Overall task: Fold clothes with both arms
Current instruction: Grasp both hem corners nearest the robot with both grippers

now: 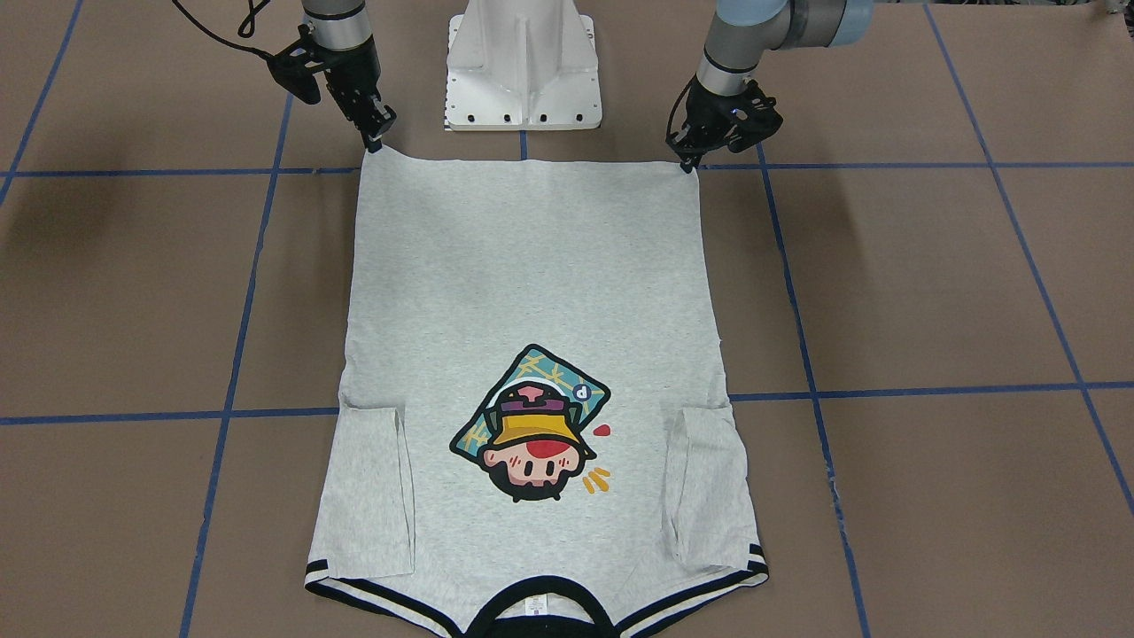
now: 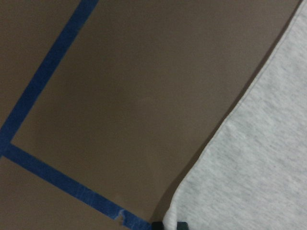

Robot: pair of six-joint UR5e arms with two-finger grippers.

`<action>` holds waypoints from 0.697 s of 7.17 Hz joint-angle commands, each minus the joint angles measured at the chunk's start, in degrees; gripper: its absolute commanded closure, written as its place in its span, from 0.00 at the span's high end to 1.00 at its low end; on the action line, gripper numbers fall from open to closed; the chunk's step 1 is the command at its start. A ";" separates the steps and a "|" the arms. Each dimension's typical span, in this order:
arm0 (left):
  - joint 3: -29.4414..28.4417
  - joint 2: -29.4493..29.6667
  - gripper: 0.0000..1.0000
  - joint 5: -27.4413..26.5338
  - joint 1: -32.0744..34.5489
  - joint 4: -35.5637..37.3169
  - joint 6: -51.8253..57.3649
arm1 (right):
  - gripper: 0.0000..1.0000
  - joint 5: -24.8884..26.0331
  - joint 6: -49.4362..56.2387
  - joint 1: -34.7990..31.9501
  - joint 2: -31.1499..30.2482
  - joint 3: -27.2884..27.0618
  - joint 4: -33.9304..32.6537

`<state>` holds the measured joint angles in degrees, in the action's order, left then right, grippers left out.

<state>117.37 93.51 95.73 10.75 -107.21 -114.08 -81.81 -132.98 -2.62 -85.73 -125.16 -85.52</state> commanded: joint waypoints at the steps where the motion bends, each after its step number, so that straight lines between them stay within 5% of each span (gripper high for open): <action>1: 2.93 0.00 0.00 0.33 -0.38 2.85 0.00 | 0.00 -0.02 0.00 0.08 0.13 -0.18 0.00; 4: 10.21 -3.66 0.00 1.82 -2.82 5.34 0.17 | 0.00 -0.10 -1.66 2.08 -0.40 -3.32 -0.70; 5: 11.90 -4.47 0.00 1.91 -3.36 5.34 -0.09 | 0.00 -0.10 -2.37 3.66 -0.31 -7.26 -6.62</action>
<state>126.61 90.63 97.48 8.41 -102.04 -113.95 -81.90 -134.28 -0.71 -86.00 -128.70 -87.43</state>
